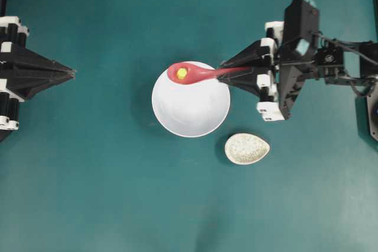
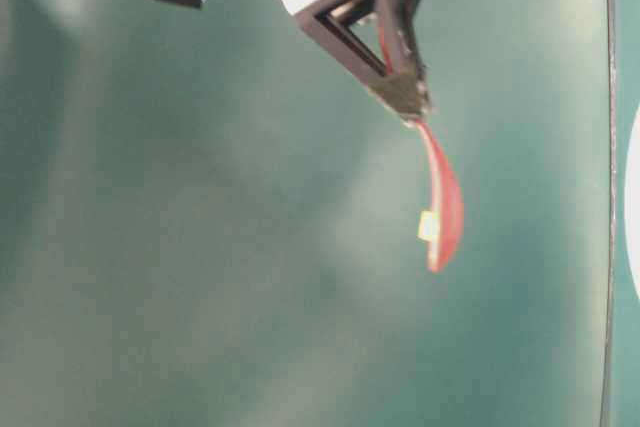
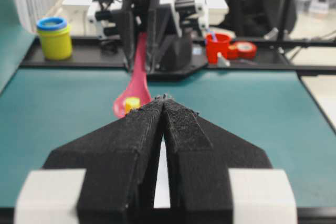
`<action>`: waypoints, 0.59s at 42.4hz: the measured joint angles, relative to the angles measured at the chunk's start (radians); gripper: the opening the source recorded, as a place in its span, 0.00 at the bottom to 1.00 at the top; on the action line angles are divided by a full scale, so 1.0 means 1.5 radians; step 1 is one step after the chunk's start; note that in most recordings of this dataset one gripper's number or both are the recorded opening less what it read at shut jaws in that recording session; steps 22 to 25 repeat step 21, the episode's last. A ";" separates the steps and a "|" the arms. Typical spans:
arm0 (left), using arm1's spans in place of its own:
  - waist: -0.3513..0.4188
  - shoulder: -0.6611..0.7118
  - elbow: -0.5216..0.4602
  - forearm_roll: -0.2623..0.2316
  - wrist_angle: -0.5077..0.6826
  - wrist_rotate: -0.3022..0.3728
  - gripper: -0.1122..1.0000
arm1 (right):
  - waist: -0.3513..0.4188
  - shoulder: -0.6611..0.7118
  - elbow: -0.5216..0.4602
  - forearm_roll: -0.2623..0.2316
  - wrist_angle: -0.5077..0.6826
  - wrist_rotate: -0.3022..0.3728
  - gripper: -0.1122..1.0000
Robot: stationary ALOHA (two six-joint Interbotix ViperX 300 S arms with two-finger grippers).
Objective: Scoop the yellow hexagonal prism block from the bowl with a spoon using the right arm.
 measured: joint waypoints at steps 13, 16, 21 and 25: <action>0.000 0.001 0.000 0.001 -0.002 0.000 0.10 | 0.000 -0.016 0.011 -0.001 -0.013 -0.002 0.32; 0.000 0.000 0.001 0.001 -0.004 0.000 0.10 | 0.000 -0.016 0.011 -0.001 -0.014 -0.002 0.32; -0.001 0.000 0.000 0.000 -0.005 0.000 0.10 | 0.000 -0.016 0.011 -0.001 -0.014 -0.001 0.32; -0.001 0.000 0.000 0.000 -0.005 0.000 0.10 | 0.000 -0.016 0.011 -0.001 -0.014 -0.001 0.32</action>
